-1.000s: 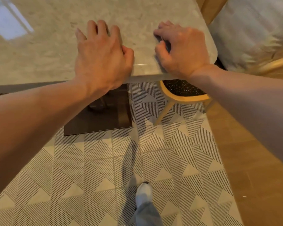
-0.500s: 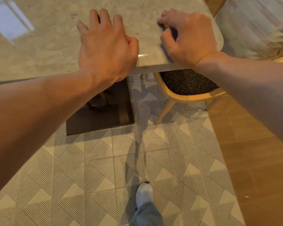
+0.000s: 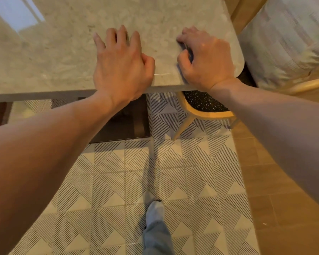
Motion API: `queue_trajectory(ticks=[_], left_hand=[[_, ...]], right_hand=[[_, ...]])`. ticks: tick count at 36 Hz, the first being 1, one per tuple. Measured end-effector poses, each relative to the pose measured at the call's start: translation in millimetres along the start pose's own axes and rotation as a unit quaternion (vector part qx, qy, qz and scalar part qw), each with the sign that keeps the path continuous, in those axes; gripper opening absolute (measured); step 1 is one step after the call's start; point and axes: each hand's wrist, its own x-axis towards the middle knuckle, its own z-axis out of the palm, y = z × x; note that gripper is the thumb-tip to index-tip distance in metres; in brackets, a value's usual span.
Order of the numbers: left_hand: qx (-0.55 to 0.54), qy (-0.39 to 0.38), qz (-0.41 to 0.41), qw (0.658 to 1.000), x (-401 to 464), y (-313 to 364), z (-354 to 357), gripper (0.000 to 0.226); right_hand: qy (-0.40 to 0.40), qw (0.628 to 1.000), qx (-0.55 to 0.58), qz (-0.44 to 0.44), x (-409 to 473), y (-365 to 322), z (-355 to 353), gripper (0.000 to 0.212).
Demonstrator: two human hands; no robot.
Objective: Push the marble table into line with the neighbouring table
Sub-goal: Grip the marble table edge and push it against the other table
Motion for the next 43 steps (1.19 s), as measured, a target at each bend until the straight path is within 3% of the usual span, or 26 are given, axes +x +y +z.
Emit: queue_trajectory(ticks=[4, 9, 13, 17, 19, 21, 24, 27, 31, 39, 41, 43], left_hand=[[-0.024, -0.018, -0.006, 1.000, 0, 0, -6, 0.052], [-0.137, -0.086, -0.014, 0.987, -5, -11, -27, 0.054], [-0.240, -0.166, -0.046, 0.955, -23, -22, -58, 0.051], [-0.291, -0.218, -0.080, 0.928, -58, -23, -91, 0.043], [-0.334, -0.254, -0.131, 0.898, -69, -23, -107, 0.047], [-0.380, -0.260, -0.184, 0.869, -75, -22, -127, 0.049], [-0.449, -0.207, -0.268, 0.827, -69, -23, -171, 0.046], [-0.518, -0.167, -0.298, 0.784, -55, -26, -207, 0.040], [-0.590, -0.088, -0.334, 0.730, -39, -55, -256, 0.035], [-0.654, 0.054, -0.420, 0.627, -74, -186, -317, 0.037], [-0.652, 0.054, -0.426, 0.625, -84, -220, -323, 0.039], [-0.640, 0.045, -0.404, 0.652, -94, -261, -324, 0.039]], right_hand=[[-0.025, 0.999, -0.018, 0.026, 1, -6, -6, 0.035], [-0.129, 0.987, 0.017, 0.095, 6, -33, -32, 0.038], [-0.263, 0.953, 0.042, 0.146, 25, -54, -63, 0.023], [-0.343, 0.920, 0.086, 0.170, 14, -77, -89, 0.030], [-0.396, 0.901, 0.082, 0.157, 4, -86, -98, 0.022], [-0.424, 0.891, 0.066, 0.148, -2, -96, -107, 0.030], [-0.416, 0.888, 0.104, 0.165, 9, -122, -131, 0.043], [-0.366, 0.889, 0.202, 0.187, 26, -150, -146, 0.044], [-0.262, 0.876, 0.347, 0.208, 58, -201, -166, 0.034], [-0.155, 0.841, 0.469, 0.219, 104, -319, -178, 0.012], [-0.140, 0.833, 0.485, 0.226, 111, -345, -172, 0.012], [-0.123, 0.832, 0.494, 0.223, 119, -379, -163, 0.012]])
